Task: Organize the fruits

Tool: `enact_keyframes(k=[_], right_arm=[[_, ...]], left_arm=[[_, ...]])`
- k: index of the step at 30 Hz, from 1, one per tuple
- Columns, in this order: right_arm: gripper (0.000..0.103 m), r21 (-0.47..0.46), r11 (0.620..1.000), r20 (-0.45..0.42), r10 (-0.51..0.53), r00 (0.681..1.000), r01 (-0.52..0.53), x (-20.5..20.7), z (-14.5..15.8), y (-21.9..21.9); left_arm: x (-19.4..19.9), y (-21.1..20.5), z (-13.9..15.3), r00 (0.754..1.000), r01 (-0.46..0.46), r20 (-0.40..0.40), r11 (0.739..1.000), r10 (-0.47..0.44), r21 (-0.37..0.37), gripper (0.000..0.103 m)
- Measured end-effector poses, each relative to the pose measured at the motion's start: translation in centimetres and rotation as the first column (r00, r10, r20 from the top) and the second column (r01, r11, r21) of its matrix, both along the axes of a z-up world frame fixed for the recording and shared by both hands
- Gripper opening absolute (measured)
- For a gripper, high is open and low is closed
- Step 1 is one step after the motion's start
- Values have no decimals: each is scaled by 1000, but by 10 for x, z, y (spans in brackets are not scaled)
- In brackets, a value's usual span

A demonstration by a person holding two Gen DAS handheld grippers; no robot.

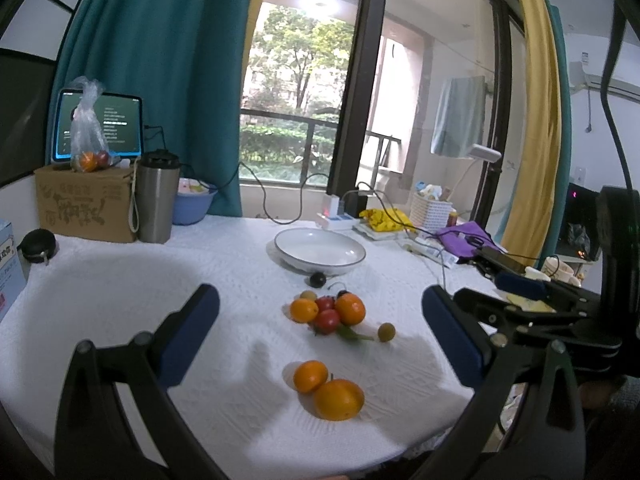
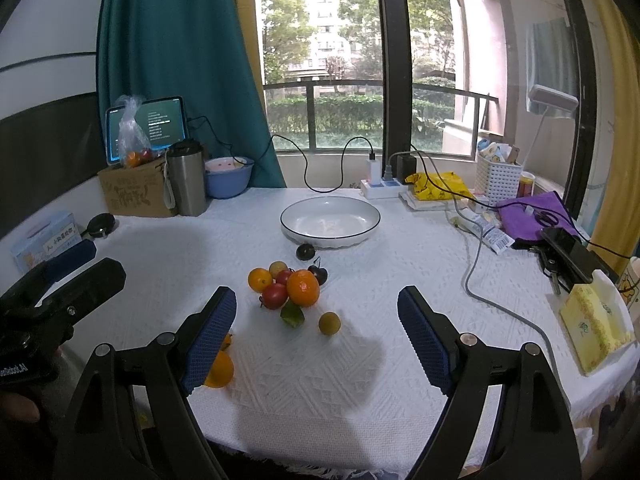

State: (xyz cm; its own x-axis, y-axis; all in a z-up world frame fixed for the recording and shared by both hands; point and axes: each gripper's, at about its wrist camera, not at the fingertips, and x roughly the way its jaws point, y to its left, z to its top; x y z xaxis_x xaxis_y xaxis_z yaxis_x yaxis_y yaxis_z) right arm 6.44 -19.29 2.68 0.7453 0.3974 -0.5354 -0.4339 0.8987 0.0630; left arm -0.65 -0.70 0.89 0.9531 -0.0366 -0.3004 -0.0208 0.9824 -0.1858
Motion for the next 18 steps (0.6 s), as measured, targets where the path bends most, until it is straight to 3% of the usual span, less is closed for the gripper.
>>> enact_keyframes(k=[10,18], right_arm=[[85,-2,1000,-3,7,1000,-7,0,-2,2],[85,-5,999,-33,32,999,-32,0,-15,9]], left_arm=[[0,0,-3,1000,7,-11,1000,-7,4,102],[4,10,-18,996,-5,-85,1000,5,-2,102]])
